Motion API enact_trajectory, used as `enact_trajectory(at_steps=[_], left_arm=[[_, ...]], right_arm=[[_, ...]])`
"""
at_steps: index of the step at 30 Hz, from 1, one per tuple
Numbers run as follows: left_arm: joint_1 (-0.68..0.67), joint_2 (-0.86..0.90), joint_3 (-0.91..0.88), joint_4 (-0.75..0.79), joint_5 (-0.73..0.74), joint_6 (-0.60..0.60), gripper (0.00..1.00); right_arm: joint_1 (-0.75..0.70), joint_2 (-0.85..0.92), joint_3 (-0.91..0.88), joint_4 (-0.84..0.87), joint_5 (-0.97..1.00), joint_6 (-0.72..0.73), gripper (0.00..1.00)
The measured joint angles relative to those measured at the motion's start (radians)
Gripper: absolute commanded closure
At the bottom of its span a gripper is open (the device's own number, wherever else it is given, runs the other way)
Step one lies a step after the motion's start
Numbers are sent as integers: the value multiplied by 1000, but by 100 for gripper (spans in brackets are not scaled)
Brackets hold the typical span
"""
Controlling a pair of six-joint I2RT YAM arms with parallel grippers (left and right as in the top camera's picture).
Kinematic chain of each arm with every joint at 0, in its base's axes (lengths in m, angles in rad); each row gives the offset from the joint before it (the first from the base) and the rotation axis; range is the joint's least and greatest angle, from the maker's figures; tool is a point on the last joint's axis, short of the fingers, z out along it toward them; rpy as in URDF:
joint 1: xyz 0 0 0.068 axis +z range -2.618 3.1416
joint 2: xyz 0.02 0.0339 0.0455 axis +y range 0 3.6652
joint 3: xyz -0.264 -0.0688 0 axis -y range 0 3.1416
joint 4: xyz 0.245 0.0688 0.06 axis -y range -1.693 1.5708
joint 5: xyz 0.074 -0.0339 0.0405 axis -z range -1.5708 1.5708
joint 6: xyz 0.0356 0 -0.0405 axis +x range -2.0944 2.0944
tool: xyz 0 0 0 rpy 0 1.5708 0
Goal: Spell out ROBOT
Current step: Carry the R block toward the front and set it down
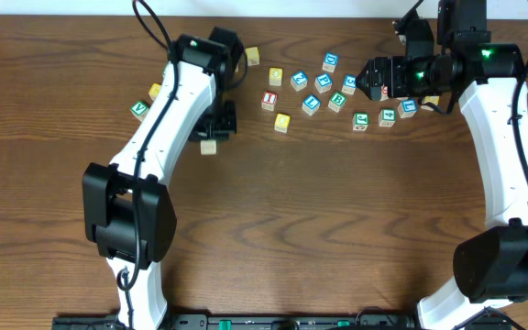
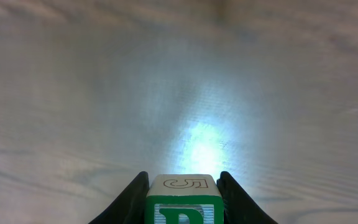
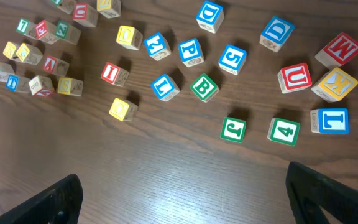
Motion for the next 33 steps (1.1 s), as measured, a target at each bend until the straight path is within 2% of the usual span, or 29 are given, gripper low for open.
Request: enact_trajectory(at_steps=[7, 16, 21, 23, 29, 33], left_arm=[[-6, 0, -119, 8, 24, -14, 80], [-66, 0, -141, 48, 37, -17, 81], [-85, 0, -173, 145, 21, -29, 81], [-85, 0, -208, 180, 14, -37, 86], [-85, -16, -373, 386, -2, -51, 86], [-85, -87, -501, 513, -11, -61, 86]], right_arm=[[0, 0, 0, 0, 0, 0, 1], [0, 0, 0, 0, 0, 0, 1], [0, 1, 0, 0, 0, 0, 1], [0, 1, 0, 0, 0, 0, 1], [0, 1, 0, 0, 0, 0, 1], [0, 1, 0, 0, 0, 0, 1]])
